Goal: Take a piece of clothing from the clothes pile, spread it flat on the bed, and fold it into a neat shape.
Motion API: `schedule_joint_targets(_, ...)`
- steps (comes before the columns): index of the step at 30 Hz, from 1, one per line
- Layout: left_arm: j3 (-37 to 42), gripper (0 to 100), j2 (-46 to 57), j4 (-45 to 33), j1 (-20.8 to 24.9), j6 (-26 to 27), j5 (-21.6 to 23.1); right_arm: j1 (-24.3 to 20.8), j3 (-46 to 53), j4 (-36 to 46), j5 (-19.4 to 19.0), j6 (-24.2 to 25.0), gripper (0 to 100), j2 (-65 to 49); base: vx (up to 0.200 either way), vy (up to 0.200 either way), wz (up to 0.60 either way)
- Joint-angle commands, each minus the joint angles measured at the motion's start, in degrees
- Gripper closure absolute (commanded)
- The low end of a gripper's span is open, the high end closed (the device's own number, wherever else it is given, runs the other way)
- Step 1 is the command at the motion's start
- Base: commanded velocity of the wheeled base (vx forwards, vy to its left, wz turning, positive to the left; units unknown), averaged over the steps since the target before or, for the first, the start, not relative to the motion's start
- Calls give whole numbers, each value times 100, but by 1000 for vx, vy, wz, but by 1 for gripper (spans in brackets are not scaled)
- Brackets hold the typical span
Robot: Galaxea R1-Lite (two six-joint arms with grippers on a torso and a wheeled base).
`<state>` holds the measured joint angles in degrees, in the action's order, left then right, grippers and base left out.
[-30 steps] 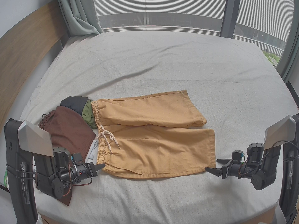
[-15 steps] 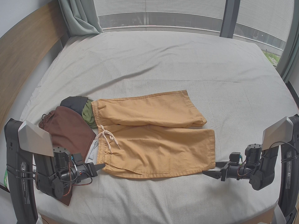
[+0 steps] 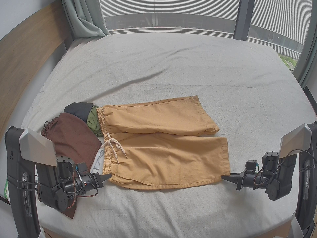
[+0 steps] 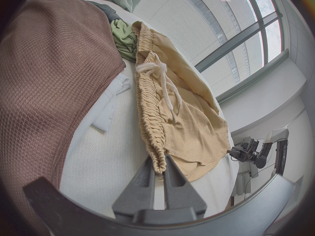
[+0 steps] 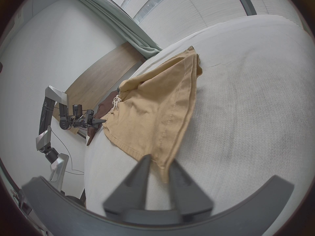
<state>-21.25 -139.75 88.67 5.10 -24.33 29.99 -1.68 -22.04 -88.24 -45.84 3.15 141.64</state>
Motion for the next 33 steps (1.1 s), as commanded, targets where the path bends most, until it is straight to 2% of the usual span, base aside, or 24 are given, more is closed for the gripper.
schedule_joint_targets(1, 7, 100, -8, 1, 9, -1, -2, 19, -11, -9, -4, -16, 100, 4, 0, 0, 0)
schedule_joint_targets(14, 332, 100, 150, 1, -96, 174, 148, -43, 446, -1, 31, -60, 100, -198, 0, 0, 0)
schedule_joint_targets(23, 965, 100, 581, 1, -615, 447, 1211, -69, 921, 8, 31, -148, 100, -225, 0, 0, 0)
schedule_joint_targets(33, 1096, 100, 510, -8, -712, 702, 1334, -60, 1439, 8, 31, -429, 100, -163, 0, 0, 0)
